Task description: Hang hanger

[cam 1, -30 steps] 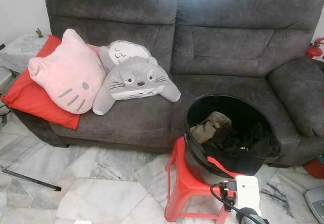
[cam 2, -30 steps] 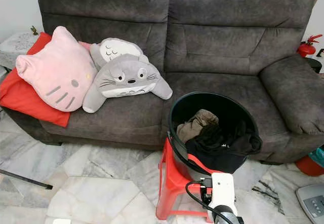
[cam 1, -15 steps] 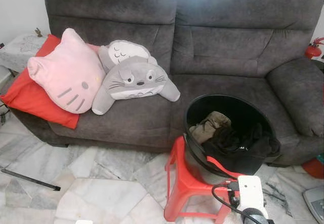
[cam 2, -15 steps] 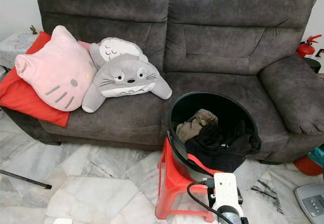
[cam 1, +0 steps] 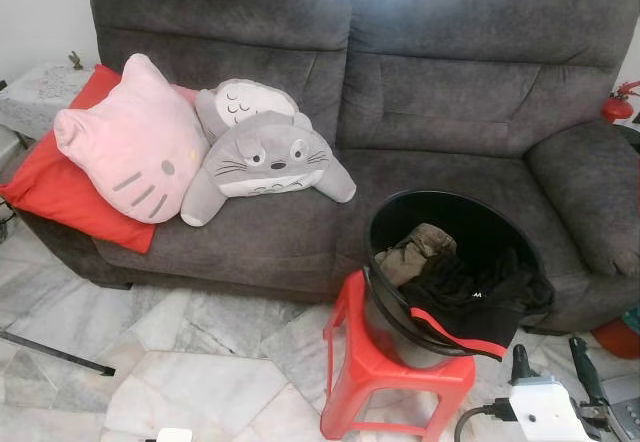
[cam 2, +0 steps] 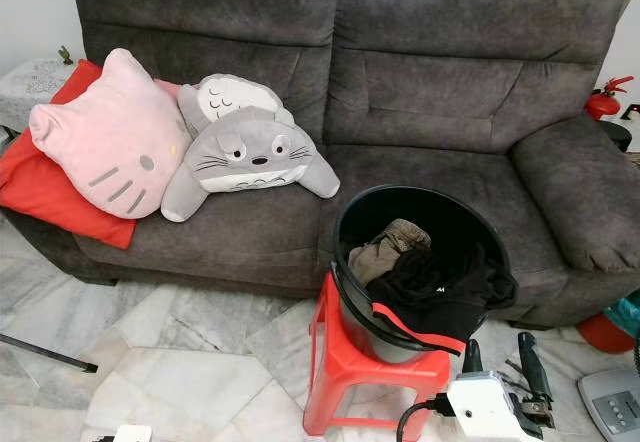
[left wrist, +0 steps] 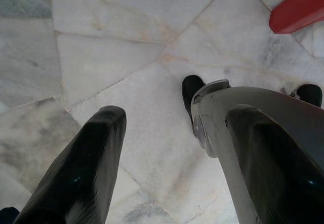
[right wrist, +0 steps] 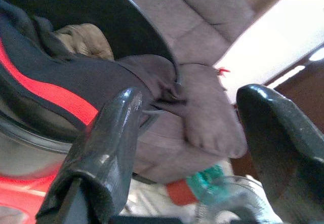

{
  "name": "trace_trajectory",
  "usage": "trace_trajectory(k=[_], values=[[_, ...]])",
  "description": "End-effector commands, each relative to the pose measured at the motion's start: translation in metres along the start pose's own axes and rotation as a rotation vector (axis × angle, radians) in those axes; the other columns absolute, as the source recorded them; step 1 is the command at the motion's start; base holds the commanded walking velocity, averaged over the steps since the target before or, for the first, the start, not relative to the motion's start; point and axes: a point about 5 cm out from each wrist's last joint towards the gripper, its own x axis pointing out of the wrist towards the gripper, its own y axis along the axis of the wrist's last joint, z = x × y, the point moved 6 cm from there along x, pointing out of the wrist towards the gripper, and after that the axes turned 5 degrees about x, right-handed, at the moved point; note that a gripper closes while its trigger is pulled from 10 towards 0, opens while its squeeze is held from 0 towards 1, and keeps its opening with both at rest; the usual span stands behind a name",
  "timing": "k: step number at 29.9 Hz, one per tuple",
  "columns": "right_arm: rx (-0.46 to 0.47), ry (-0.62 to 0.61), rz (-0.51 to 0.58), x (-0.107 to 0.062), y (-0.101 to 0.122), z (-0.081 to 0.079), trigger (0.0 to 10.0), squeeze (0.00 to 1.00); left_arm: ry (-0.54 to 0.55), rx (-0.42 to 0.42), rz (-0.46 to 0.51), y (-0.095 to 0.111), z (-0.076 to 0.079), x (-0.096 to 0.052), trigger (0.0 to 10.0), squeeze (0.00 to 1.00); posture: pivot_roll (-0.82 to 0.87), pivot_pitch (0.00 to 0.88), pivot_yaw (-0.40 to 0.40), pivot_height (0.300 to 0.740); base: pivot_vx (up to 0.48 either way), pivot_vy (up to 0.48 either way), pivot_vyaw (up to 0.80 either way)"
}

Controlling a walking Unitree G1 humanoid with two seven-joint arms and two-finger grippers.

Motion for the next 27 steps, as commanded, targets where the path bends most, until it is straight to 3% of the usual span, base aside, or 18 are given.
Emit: trace_trajectory(k=[1, 7, 16, 21, 27], values=[[0.032, 0.067, -0.006, 0.003, -0.001, -0.011, 10.0, 0.0, -0.006, 0.015, -0.025, -0.007, 0.0, -0.001, 10.0, 0.0, -0.11, 0.0, -0.038, 0.74, 0.0, 0.0, 0.0], [0.089, 0.158, -0.072, 0.003, -0.014, -0.029, 10.0, 0.0, -0.004, 0.008, -0.025, -0.006, -0.001, -0.001, 10.0, 0.0, -0.1, 0.0, -0.042, 0.74, 0.0, 0.0, 0.0], [0.095, 0.184, -0.07, 0.009, -0.015, -0.033, 10.0, 0.0, -0.002, 0.005, -0.042, -0.011, -0.005, -0.002, 10.0, 0.0, -0.1, 0.0, -0.044, 0.74, 0.0, 0.0, 0.0], [0.057, 0.201, -0.161, 0.006, -0.034, -0.038, 10.0, 0.0, -0.004, 0.004, -0.045, -0.012, -0.005, -0.002, 10.0, 0.0, -0.1, 0.0, -0.046, 0.74, 0.0, 0.0, 0.0], [0.052, 0.192, -0.153, 0.01, -0.035, -0.036, 10.0, 0.0, -0.006, 0.005, -0.048, -0.012, -0.004, -0.002, 10.0, 0.0, -0.1, 0.0, -0.047, 0.74, 0.0, 0.0, 0.0]])
